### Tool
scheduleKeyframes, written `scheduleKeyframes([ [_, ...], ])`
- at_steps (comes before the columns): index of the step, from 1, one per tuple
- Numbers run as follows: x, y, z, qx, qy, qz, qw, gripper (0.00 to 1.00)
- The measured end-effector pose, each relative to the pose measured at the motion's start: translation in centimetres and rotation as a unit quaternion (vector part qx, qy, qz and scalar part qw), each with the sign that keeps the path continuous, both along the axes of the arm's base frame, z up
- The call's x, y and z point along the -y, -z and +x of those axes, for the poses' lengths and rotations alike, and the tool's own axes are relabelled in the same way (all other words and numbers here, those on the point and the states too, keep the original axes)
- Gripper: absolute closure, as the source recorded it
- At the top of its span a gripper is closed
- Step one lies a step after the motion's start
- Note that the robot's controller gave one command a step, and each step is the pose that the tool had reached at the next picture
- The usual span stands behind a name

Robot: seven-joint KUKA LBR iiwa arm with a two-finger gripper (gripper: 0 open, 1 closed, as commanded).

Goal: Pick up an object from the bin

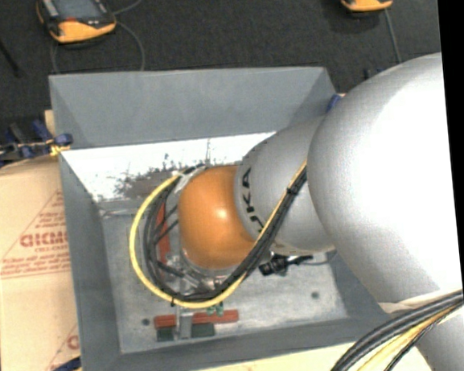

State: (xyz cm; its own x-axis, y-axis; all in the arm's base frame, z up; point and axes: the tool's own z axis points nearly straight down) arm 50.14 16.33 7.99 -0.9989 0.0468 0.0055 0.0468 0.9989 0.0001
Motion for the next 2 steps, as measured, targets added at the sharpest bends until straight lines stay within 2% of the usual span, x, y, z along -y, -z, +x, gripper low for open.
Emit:
scheduleKeyframes([
  [1, 2.94, 0.93, -2.18, 0.0046, 0.032, 0.001, 0.9995, 0.00],
  [2, 2.82, 0.72, -2.14, 0.0040, 0.032, 0.002, 0.9995, 1.00],
])
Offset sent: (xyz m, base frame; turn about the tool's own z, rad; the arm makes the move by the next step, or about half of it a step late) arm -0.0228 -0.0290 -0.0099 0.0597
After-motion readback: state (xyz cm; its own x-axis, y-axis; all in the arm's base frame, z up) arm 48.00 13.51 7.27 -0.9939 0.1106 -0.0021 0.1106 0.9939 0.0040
